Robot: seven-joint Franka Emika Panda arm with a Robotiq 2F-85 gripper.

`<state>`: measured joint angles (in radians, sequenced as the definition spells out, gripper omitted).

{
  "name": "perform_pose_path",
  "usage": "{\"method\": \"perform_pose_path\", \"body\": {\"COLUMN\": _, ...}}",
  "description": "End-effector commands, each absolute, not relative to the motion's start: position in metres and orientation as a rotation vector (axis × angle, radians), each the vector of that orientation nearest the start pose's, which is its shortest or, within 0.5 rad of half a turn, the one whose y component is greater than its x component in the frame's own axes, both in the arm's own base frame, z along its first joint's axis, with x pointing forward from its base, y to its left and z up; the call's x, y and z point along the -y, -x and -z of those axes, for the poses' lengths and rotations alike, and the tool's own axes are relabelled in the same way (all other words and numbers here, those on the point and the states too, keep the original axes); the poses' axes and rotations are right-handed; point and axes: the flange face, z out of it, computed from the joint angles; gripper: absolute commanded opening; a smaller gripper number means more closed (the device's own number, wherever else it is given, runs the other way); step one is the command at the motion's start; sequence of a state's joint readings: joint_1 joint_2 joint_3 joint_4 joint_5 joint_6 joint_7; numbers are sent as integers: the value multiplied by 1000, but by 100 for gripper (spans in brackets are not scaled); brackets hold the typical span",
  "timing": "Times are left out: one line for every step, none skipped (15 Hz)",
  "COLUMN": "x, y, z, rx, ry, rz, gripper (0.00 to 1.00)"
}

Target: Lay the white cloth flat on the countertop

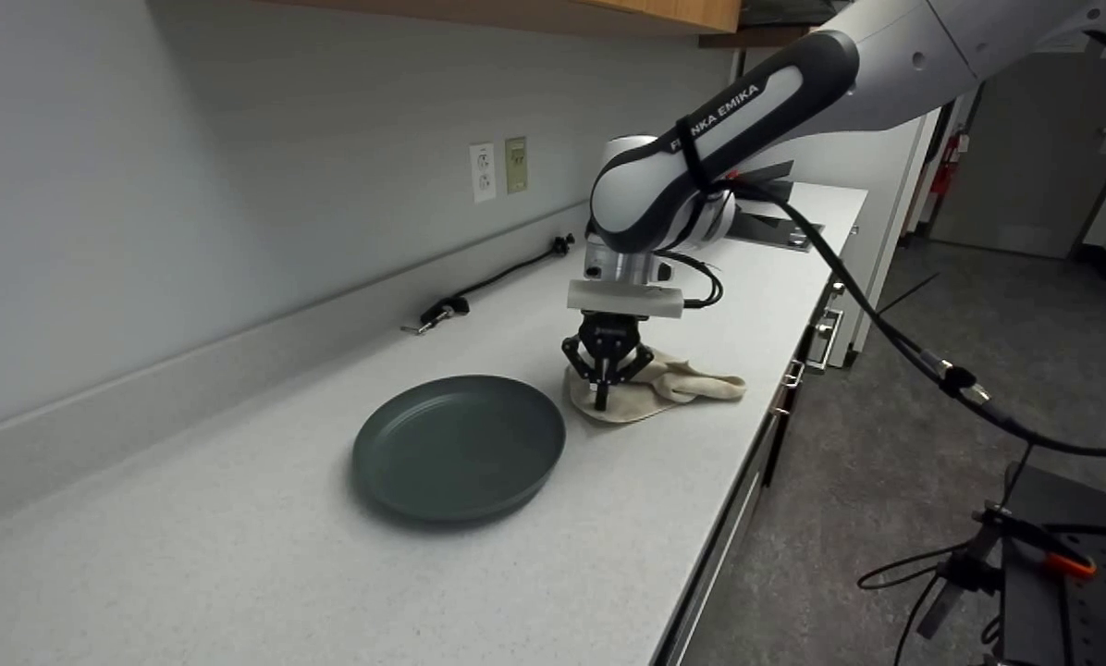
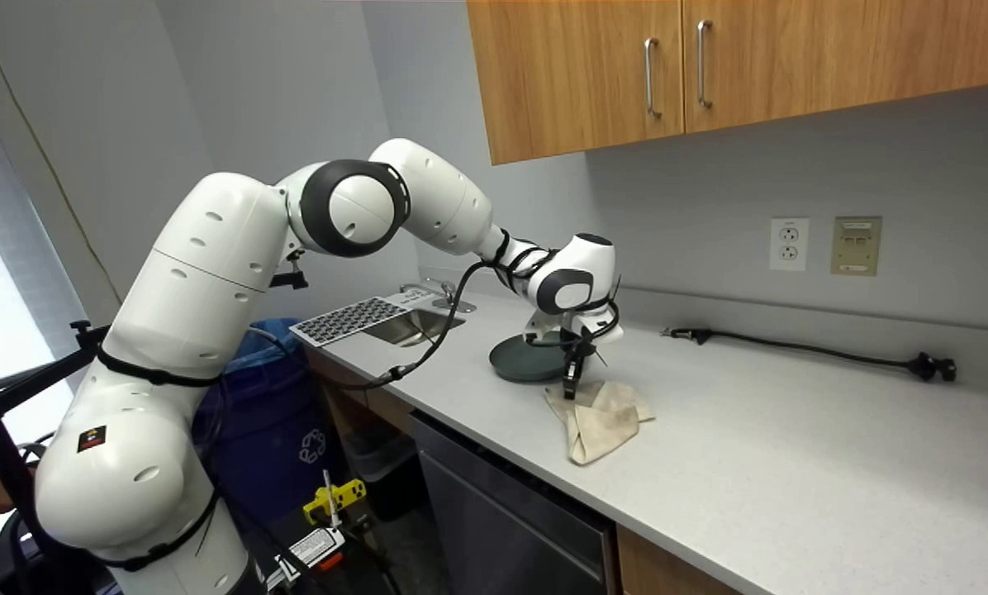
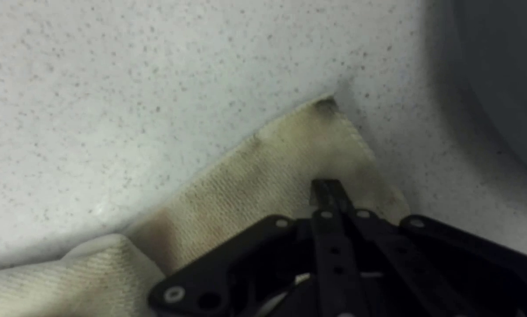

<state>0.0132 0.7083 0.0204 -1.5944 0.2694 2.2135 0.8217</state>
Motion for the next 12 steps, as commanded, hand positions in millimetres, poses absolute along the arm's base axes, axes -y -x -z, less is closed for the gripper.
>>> {"method": "perform_pose_path", "body": {"x": -24, "y": -681, "z": -214, "rx": -1372, "ry": 2563, "rz": -342, "gripper": 0}}
{"method": "perform_pose_path", "body": {"x": -21, "y": -681, "z": -216, "rx": -1381, "ry": 2574, "rz": -324, "gripper": 0}}
{"method": "perform_pose_path", "body": {"x": -18, "y": -681, "z": -218, "rx": -1387, "ry": 2582, "rz": -310, "gripper": 0}}
{"method": "perform_pose_path", "body": {"x": -16, "y": -680, "z": -223, "rx": -1392, "ry": 2598, "rz": -293, "gripper": 0}}
{"method": "perform_pose_path", "body": {"x": -14, "y": -679, "z": -227, "rx": -1394, "ry": 2608, "rz": -283, "gripper": 0}}
{"method": "perform_pose_path", "body": {"x": -13, "y": -676, "z": -234, "rx": -1401, "ry": 2611, "rz": -282, "gripper": 0}}
{"method": "perform_pose_path", "body": {"x": -11, "y": -674, "z": -239, "rx": -1406, "ry": 2617, "rz": -274, "gripper": 0}}
{"method": "perform_pose_path", "body": {"x": -12, "y": -671, "z": -247, "rx": -1407, "ry": 2621, "rz": -267, "gripper": 0}}
{"method": "perform_pose_path", "body": {"x": -12, "y": -667, "z": -254, "rx": -1407, "ry": 2627, "rz": -255, "gripper": 0}}
{"method": "perform_pose_path", "body": {"x": -11, "y": -662, "z": -260, "rx": -1408, "ry": 2628, "rz": -252, "gripper": 0}}
{"method": "perform_pose_path", "body": {"x": -10, "y": -657, "z": -267, "rx": -1410, "ry": 2625, "rz": -247, "gripper": 0}}
{"method": "perform_pose_path", "body": {"x": -8, "y": -650, "z": -273, "rx": -1418, "ry": 2625, "rz": -242, "gripper": 0}}
